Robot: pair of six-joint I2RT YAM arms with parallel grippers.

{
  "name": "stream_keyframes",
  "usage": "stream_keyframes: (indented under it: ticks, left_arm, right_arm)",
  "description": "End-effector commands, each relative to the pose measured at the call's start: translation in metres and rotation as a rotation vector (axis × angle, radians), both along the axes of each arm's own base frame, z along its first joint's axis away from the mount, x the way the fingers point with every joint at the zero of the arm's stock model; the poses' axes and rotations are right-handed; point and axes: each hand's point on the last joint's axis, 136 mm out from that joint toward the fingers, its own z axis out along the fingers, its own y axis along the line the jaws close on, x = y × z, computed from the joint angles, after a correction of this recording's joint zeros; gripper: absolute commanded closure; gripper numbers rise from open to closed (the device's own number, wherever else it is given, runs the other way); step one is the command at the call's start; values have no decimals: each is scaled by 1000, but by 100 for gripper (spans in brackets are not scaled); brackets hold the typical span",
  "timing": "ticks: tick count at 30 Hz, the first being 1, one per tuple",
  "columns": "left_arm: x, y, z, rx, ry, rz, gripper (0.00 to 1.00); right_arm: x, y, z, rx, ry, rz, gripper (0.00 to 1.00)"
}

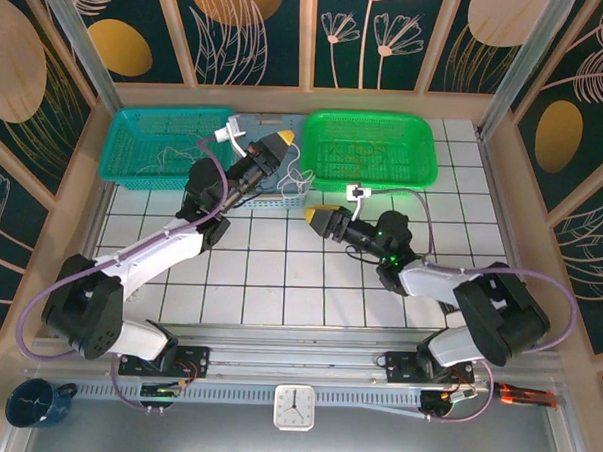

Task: Untangle the cables

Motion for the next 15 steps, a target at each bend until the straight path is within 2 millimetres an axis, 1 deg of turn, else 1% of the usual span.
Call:
stream_keyframes:
  ticks: [1, 8, 15]
  left_arm:
    - [-9, 21, 33, -149, -45, 56, 100]
    - [-7, 31, 36, -196, -35, 95, 100]
    - [-4, 32, 36, -231, -24, 100, 100]
  right_arm:
    - [3, 6, 38, 147, -82, -9, 38]
    - [7, 19, 44, 244, -76, 14, 38]
    - [12, 29, 50, 332, -72, 30, 39]
